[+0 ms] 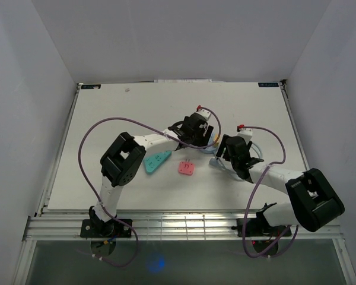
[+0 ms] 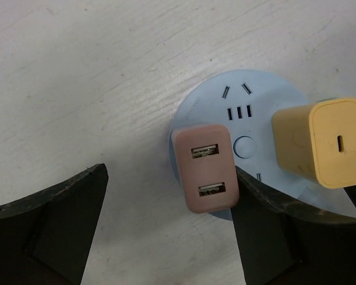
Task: Insert the plug
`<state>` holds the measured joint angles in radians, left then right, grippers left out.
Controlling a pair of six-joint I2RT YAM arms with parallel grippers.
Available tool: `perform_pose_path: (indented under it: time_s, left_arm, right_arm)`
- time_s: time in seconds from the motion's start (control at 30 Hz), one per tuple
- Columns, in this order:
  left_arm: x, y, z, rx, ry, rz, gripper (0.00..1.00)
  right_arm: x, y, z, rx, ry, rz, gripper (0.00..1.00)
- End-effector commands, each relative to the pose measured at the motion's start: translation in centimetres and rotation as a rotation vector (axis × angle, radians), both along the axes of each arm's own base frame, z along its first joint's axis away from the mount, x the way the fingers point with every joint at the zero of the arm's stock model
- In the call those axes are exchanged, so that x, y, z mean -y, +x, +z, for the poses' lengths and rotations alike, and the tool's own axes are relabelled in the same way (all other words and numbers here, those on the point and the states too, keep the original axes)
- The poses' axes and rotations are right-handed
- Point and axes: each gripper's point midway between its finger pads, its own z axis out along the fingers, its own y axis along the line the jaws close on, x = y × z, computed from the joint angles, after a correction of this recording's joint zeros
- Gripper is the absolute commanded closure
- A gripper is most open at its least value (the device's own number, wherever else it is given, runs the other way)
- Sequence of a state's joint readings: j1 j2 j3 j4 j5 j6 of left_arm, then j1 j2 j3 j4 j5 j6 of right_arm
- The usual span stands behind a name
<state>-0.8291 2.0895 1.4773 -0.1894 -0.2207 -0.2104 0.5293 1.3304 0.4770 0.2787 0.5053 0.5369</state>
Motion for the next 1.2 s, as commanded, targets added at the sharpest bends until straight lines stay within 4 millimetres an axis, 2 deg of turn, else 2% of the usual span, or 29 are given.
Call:
perform_pose_path:
  time_s: [0.0, 0.3, 0.53, 0.8, 0.87, 0.97, 1.07, 1.17]
  left_arm:
    - [-4.2, -5.7, -5.8, -0.22, 0.175, -0.049, 0.08]
    - [-2.5, -6.1, -1.5, -0.171, -0.02, -0.111, 0.02]
    - [-3.0, -5.6, 1.5, -0.099, -0.104, -0.082, 0.02]
    - [-3.3, -5.3, 5.6, 0.003, -0.226, -0.066, 0.02]
    - [-3.2, -5.2, 6.0, 0.006, -0.232, -0.067, 0.02]
    - [-2.3, -4.6, 7.6, -0.002, -0.259, -0.056, 0.02]
    - [-2.1, -4.7, 8.9, 0.011, -0.297, -0.055, 0.02]
    - [-3.1, -4.6, 9.6, 0.048, -0.297, -0.019, 0.02]
  right_arm:
    - [0.4, 1.0, 1.1, 0.014, -0.007, -0.045, 0.22]
    - [-0.1, 1.8, 0.7, -0.002, -0.01, -0.042, 0.22]
    - [0.2, 2.1, 0.2, -0.019, 0.028, -0.044, 0.22]
    - [-0.8, 2.5, 0.2, -0.044, 0.072, -0.001, 0.22]
    - [-1.1, 2.6, 0.2, -0.052, 0.08, 0.006, 0.22]
    - [-1.7, 3.1, 0.3, -0.057, 0.094, 0.018, 0.22]
    - [-1.8, 3.2, -0.2, -0.077, 0.086, 0.017, 0.23]
    - [-1.7, 3.2, -1.0, -0.095, 0.073, 0.012, 0.23]
